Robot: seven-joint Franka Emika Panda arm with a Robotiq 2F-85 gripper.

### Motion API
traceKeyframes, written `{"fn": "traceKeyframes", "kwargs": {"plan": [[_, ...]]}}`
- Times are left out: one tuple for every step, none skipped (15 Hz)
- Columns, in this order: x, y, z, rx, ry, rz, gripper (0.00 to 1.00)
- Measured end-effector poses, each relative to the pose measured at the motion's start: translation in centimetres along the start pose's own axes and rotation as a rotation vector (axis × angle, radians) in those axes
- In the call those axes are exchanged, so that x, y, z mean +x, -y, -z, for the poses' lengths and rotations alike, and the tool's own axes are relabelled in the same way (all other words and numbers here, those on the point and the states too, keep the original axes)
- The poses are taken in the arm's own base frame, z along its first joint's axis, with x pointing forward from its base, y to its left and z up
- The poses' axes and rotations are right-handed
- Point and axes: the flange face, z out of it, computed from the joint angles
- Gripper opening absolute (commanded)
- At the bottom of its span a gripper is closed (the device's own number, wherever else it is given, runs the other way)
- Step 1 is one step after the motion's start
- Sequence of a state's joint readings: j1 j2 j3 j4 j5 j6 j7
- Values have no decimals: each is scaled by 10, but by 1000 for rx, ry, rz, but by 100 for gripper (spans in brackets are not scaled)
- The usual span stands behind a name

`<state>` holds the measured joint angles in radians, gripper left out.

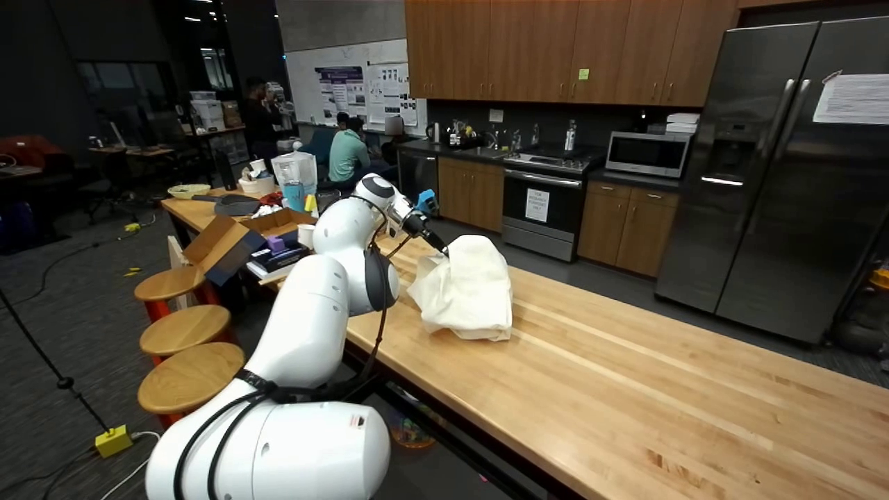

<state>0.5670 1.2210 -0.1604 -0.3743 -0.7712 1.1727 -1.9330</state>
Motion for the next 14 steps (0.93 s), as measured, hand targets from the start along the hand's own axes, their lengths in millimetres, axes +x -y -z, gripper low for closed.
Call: {"fn": "traceKeyframes", "kwargs": {"plan": [[0,-1,-2,2,-5,2,1],[1,-2,-6,10,-13,4,1],[1,-2,-11,23,-20,6,1],[2,-3,-17,38,-27,7,1],[2,-5,-23,54,-31,8,1],[2,-6,-31,71,-37,8,1],[2,-7,-39,90,-43,4,1],[2,-8,-47,111,-52,-1,1],[1,-8,-56,133,-65,-5,1],[1,-8,-64,153,-80,-8,1],[0,-7,-72,173,-97,-12,1],[-2,-7,-81,192,-114,-20,1],[-4,-6,-90,209,-132,-31,1],[-6,-6,-100,225,-154,-53,1]]}}
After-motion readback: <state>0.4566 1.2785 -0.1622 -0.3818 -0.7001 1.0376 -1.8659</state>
